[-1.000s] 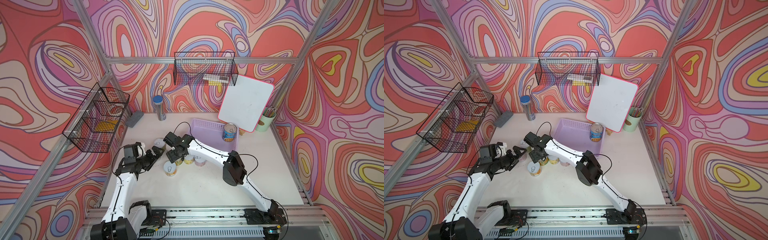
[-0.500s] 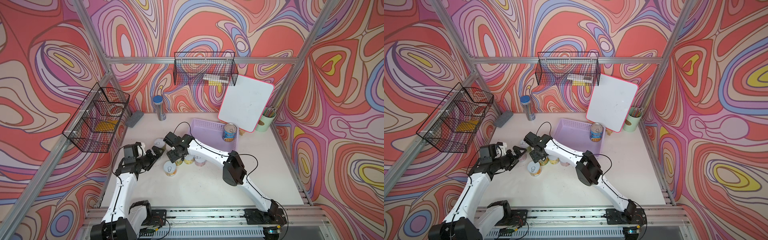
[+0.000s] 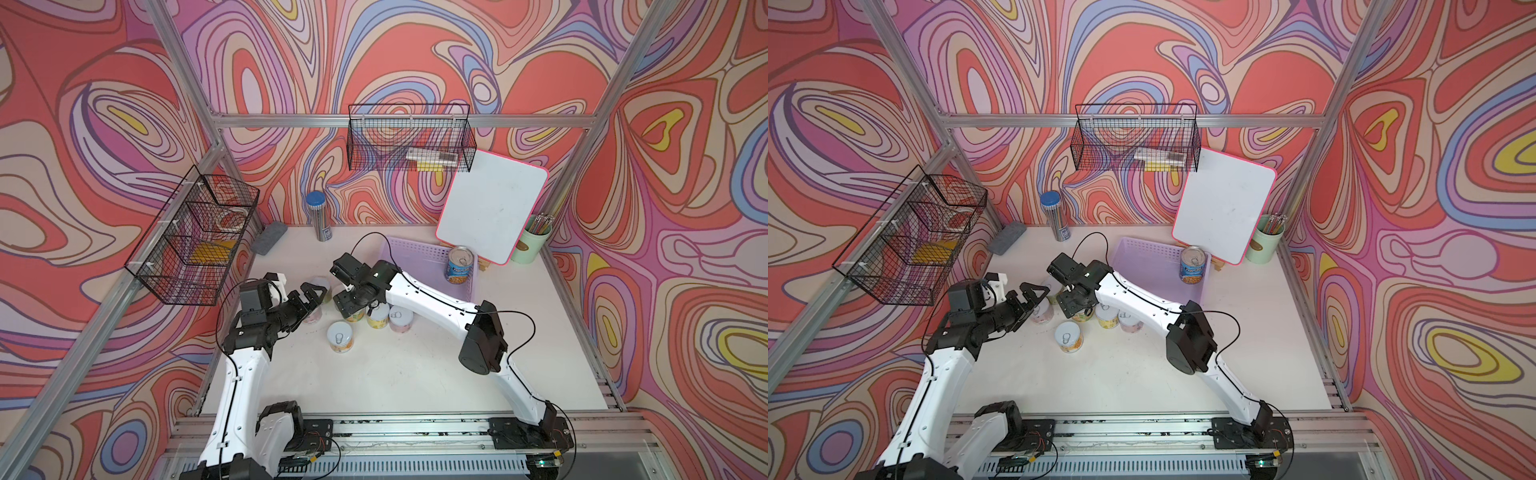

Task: Put the canned food in the basket
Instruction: Pick up the canned food from the center of the board, then place the canned food in the basket.

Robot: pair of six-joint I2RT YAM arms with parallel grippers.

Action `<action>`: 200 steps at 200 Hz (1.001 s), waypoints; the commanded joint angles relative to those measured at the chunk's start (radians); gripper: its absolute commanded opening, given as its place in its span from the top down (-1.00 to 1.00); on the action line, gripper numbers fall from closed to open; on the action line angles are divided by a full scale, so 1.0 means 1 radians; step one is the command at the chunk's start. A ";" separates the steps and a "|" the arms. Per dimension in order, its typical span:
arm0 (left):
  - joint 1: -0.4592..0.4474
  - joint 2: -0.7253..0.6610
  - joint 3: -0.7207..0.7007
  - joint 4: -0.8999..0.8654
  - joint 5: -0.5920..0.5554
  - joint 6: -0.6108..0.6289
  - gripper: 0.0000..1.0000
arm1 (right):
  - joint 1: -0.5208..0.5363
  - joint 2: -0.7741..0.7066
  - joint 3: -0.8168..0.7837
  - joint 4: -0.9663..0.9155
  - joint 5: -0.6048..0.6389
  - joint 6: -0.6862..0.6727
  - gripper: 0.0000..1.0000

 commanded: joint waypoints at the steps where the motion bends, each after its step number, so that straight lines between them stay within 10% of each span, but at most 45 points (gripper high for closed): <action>1: -0.023 -0.016 0.044 -0.032 0.014 0.017 -0.98 | 0.004 -0.088 0.000 0.048 0.031 0.004 -0.21; 200: -0.296 0.163 0.164 0.110 -0.081 -0.036 -0.98 | -0.074 -0.348 -0.314 0.087 0.174 -0.003 -0.18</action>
